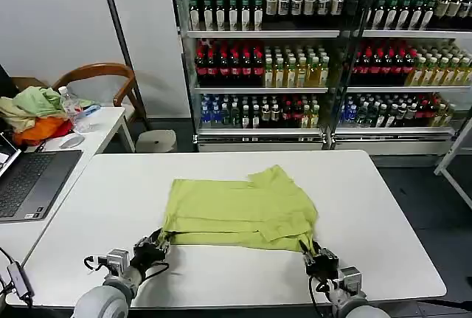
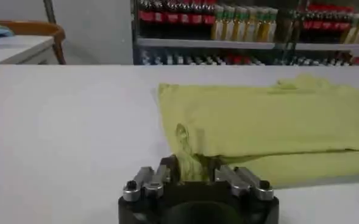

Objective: Fold and organize the clothes.

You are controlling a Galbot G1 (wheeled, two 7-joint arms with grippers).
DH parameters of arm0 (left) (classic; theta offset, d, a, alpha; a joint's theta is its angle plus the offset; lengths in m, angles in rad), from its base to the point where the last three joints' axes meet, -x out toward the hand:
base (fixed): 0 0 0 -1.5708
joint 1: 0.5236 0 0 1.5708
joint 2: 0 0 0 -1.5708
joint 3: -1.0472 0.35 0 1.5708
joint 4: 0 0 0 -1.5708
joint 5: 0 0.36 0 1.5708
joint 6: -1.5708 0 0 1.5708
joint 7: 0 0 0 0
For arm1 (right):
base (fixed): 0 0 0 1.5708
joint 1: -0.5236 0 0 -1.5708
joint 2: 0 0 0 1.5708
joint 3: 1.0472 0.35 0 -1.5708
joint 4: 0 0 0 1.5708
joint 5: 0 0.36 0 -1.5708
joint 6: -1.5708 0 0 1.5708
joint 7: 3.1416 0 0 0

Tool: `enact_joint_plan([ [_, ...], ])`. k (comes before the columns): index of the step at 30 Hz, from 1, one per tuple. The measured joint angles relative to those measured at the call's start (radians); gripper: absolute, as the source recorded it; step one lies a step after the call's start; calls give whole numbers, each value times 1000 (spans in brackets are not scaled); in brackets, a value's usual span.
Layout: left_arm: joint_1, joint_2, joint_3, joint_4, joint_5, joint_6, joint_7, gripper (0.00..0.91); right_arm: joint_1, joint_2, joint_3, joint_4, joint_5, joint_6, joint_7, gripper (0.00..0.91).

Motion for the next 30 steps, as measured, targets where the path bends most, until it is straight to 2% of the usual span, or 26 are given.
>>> enact_joint_plan([
  [11,59,7,-26,-40,36,12,29,30,-82,-13,33,58,-45,11,-23,0],
  [20,198,15,-96,-127,73,-5,45,40,-204,-20,67,130,-125,40,-36,0],
  [29,347,13,-166,-194,101,-46,60,50,-308,-24,68,184,-190,63,-24,0],
  [30,359,11,-170,-200,106,-47,60,50,-317,-25,68,190,-195,63,-22,30],
])
